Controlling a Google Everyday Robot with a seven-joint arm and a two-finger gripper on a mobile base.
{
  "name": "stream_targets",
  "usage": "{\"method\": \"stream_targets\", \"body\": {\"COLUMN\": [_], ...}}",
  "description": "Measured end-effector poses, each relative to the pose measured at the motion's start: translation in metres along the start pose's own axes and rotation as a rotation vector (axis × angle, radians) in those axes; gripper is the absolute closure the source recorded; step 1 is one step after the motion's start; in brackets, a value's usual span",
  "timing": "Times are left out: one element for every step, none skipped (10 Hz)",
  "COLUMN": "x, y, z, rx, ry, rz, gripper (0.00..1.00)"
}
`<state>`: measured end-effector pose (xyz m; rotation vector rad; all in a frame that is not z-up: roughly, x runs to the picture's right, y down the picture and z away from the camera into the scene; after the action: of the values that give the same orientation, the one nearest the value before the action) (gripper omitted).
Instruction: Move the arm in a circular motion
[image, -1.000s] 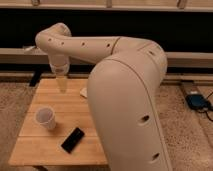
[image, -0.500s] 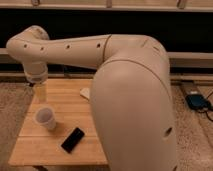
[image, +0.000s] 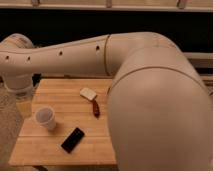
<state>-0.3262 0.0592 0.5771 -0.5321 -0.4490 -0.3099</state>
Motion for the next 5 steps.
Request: {"method": "stream_targets", "body": {"x": [0.003,0.01,0.021,0.028,0.032], "y": [0.011,0.023,0.037,0.045,0.051], "z": [-0.003,-0.008,-0.012,-0.014,-0.014], "rx": [-0.002,-0.003,-0.005,-0.006,-0.008], "ry": [-0.008,-0.016,-0.025,-0.03,-0.031], "rz": [0.008,0.027,0.062,0.088,0.109], "gripper": [0.2,0.2,0.2,0.2,0.2]}}
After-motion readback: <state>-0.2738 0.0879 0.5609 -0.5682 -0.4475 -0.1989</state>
